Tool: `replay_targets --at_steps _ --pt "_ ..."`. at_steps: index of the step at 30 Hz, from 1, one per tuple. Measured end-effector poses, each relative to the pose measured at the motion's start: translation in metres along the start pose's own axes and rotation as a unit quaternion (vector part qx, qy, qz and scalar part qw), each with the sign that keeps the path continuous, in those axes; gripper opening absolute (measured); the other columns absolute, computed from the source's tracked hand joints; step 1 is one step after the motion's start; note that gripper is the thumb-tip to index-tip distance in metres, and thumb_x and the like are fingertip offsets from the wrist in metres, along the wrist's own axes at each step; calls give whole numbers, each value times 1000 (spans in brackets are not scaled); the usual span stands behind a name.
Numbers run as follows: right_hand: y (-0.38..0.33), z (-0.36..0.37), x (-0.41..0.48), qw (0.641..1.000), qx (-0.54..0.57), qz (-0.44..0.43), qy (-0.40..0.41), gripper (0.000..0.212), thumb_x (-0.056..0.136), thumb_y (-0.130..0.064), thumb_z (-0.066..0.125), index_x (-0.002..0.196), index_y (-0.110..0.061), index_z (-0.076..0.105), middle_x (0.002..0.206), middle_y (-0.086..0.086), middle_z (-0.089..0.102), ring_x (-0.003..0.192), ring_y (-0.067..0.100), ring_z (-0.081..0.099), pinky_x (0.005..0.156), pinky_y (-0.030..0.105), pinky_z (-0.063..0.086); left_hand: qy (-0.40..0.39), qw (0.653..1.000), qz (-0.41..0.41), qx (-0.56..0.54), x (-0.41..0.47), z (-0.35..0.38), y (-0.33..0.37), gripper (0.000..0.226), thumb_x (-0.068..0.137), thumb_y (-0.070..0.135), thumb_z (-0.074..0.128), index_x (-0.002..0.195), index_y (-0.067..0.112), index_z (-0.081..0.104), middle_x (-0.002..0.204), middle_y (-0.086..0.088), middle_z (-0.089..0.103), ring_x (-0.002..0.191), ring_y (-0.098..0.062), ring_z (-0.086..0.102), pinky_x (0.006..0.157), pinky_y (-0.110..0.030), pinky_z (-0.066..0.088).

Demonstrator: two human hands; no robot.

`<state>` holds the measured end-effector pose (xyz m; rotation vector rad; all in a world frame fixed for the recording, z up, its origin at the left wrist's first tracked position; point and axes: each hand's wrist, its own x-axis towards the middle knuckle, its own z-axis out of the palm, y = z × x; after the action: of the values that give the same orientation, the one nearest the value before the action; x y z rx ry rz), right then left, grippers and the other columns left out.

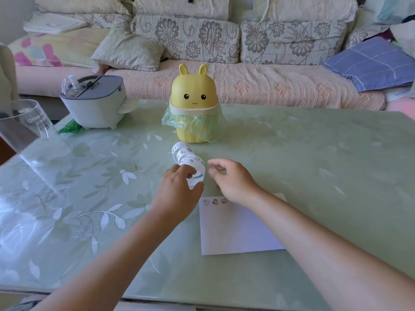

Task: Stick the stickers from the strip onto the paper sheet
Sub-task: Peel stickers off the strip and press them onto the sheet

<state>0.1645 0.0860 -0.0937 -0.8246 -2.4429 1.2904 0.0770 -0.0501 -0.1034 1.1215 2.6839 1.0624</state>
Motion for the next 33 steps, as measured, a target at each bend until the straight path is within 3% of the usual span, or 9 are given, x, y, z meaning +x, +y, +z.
replay_targets --at_steps 5,7,9,12,15,21,26,30,33 --pt "-5 10 5 996 83 25 -1 10 95 -24 65 103 -26 71 95 -4 72 71 7 61 76 25 51 -51 995 -49 -63 6 -6 2 21 88 28 66 108 24 64 103 10 63 82 -5 57 68 -19 37" --pt "-6 11 4 994 102 35 -11 8 94 -21 67 91 -27 71 85 -1 71 63 9 59 65 23 49 -59 991 -70 -97 8 -9 3 5 86 28 65 83 27 61 78 15 61 61 1 52 55 -16 33" --pt "-9 12 2 992 118 43 -20 9 93 -21 67 87 -25 72 83 -3 70 63 11 58 62 22 48 -58 988 -81 -120 9 -12 1 28 85 25 66 65 24 46 57 11 43 50 -7 37 46 -16 25" --pt "-18 12 -1 986 157 56 -15 11 94 -21 64 85 -20 71 81 -5 69 61 13 58 58 18 46 -66 978 -100 -169 12 -20 -3 7 85 21 67 82 26 63 64 6 57 55 -13 50 50 -20 37" --pt "-25 8 -4 977 197 83 -11 16 94 -23 60 87 -16 72 74 -7 69 60 16 57 56 23 40 -103 960 -109 -234 11 -28 -4 18 86 17 71 100 29 68 73 6 65 53 -7 56 53 -22 44" --pt "-29 8 -6 969 232 88 -12 11 94 -25 68 97 -15 72 84 -1 74 60 13 62 58 27 42 -172 953 -88 -233 4 -33 -1 26 84 18 74 104 31 63 71 9 66 47 -2 54 51 -20 44" --pt "-28 8 -5 963 252 98 6 8 91 -21 72 97 -15 73 79 -4 73 57 13 61 55 25 43 -192 937 -133 -259 3 -40 2 10 93 20 61 100 17 66 80 0 75 56 -14 57 56 -28 46" --pt "-28 8 -6 968 235 90 11 11 94 -27 68 99 -19 71 83 -2 74 58 15 60 56 27 42 -184 920 -182 -294 5 -42 0 12 92 21 64 89 13 72 75 -1 73 58 -13 61 62 -29 45" --pt "-29 10 -9 975 204 82 -15 13 94 -28 66 103 -18 64 84 0 74 58 18 62 53 29 41 -155 894 -223 -355 6 -42 -2 12 91 21 67 93 12 74 85 -6 76 59 -15 64 57 -26 45"
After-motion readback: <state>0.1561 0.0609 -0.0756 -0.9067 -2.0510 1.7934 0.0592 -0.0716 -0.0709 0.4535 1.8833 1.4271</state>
